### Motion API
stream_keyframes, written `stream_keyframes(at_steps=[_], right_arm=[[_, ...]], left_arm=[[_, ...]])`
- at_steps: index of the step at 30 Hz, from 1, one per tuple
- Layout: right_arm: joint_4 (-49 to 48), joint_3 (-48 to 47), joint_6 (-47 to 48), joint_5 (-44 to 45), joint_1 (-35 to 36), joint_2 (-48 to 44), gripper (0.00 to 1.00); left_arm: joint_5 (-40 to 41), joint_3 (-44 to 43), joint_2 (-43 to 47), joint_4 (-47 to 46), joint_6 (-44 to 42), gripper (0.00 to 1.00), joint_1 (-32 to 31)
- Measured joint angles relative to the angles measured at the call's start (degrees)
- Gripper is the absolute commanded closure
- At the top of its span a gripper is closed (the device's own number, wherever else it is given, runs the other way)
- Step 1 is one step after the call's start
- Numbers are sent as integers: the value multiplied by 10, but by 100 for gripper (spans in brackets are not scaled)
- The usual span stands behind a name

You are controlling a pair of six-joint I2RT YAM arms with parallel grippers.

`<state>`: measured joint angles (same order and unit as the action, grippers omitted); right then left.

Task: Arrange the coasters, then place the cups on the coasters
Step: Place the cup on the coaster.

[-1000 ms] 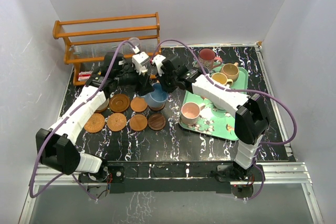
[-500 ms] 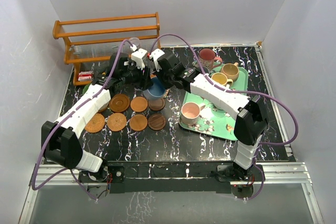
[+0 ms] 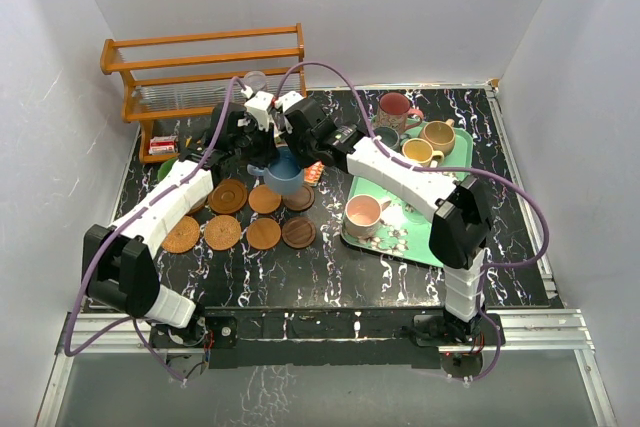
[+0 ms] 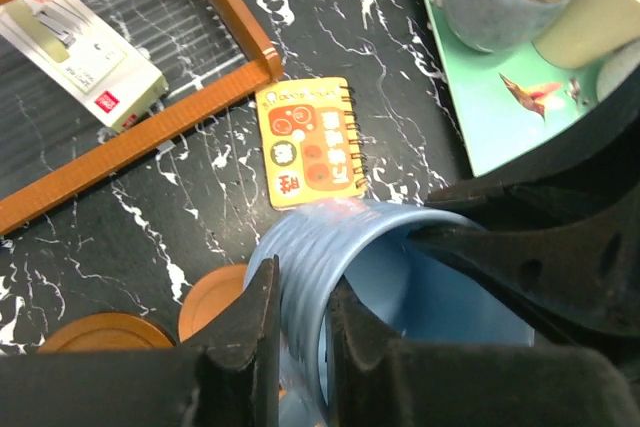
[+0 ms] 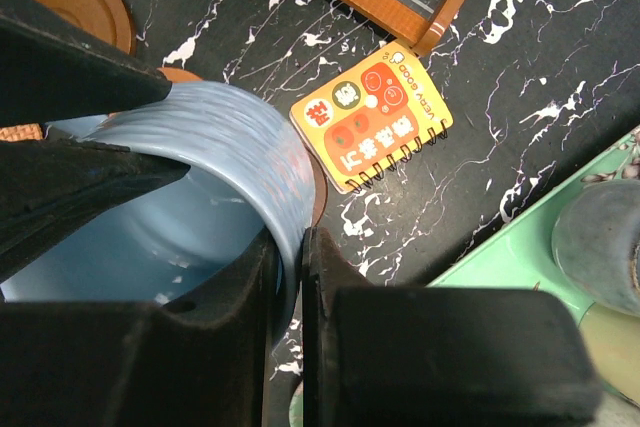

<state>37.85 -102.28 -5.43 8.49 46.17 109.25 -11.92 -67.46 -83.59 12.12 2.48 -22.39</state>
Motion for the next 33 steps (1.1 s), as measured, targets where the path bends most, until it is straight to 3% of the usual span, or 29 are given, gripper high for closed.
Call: stream_keyframes(at_steps=[3,7,17,33], right_arm=[[-3,-7,-8,2,2,9,99],[-1,-7,-12,-7,2,10,86],[-3,-7,-22,-75,-1,14,69],[0,-25,-39,-190,-49,20,49]], left_arm=[[13,2,-1,-2,-1,100,2],[15,16,7,-11,-2,100,3],[5,26,23,-2,-38,100,17],[-38,73,28,-5,-113,100,26]])
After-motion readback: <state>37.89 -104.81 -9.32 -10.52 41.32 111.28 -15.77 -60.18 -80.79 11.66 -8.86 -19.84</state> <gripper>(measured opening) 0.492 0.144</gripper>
